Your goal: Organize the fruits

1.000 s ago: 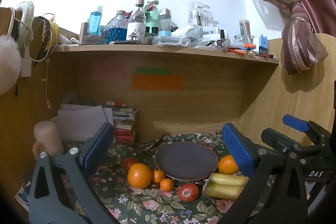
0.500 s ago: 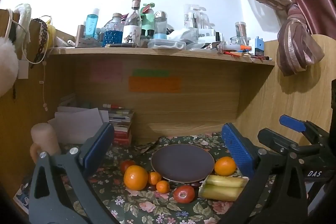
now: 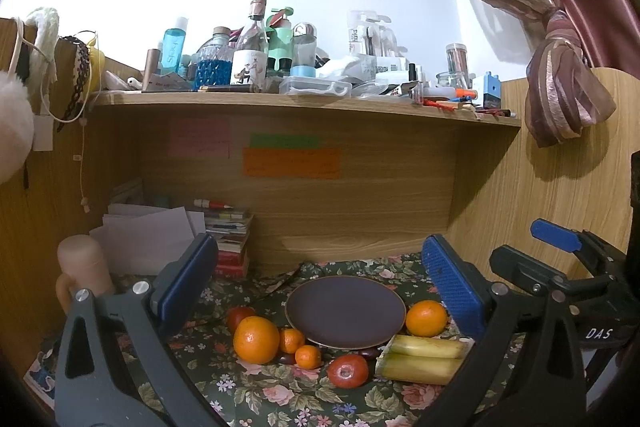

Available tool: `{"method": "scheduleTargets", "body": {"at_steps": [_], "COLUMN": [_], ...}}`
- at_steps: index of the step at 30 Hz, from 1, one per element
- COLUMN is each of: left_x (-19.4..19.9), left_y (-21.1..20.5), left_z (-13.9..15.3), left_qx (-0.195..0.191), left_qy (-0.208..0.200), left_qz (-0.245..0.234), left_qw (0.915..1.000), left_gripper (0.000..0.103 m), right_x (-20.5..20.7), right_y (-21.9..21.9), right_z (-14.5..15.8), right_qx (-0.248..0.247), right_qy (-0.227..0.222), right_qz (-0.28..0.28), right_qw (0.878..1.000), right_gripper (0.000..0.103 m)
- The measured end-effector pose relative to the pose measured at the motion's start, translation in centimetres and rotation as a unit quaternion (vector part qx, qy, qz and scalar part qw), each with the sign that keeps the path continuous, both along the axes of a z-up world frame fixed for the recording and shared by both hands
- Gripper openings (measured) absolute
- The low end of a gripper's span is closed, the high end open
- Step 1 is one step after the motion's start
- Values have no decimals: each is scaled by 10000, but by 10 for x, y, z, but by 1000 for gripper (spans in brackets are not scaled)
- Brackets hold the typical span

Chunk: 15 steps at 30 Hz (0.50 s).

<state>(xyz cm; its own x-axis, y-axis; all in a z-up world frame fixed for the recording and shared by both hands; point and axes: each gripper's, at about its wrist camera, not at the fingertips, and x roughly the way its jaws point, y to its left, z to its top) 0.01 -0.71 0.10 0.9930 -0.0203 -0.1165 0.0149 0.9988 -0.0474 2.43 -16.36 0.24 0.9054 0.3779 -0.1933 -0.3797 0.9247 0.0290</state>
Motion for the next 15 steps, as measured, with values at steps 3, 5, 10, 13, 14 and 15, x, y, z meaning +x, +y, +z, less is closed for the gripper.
{"method": "scheduleTargets", "body": {"at_steps": [3,5,10,13,14,15], "left_x": [0,0,0,0,0,-1], "left_y": [0,0,0,0,0,0], "left_z": [0,0,0,0,0,0], "left_qx": [-10,-7,-3,0,-6,-9], "left_qy": [5,9,5,4,4,0], "left_qz": [-3,-10,-9,3,-4,-7], "left_qw": [10000,10000,10000,10000,10000,10000], "left_gripper": [103,103,103,103,103,103], "right_x": [0,0,-1,-1,0,0], "right_y": [0,0,0,1,0,0], "right_z": [0,1,1,1,1,0], "right_qx": [5,7,13,16,16,16], "right_qy": [-2,-2,-3,-8,-9,-11], "right_qz": [3,-1,1,0,1,4], "right_qw": [10000,10000,10000,10000,10000,10000], "right_gripper": [103,103,103,103,103,103]}}
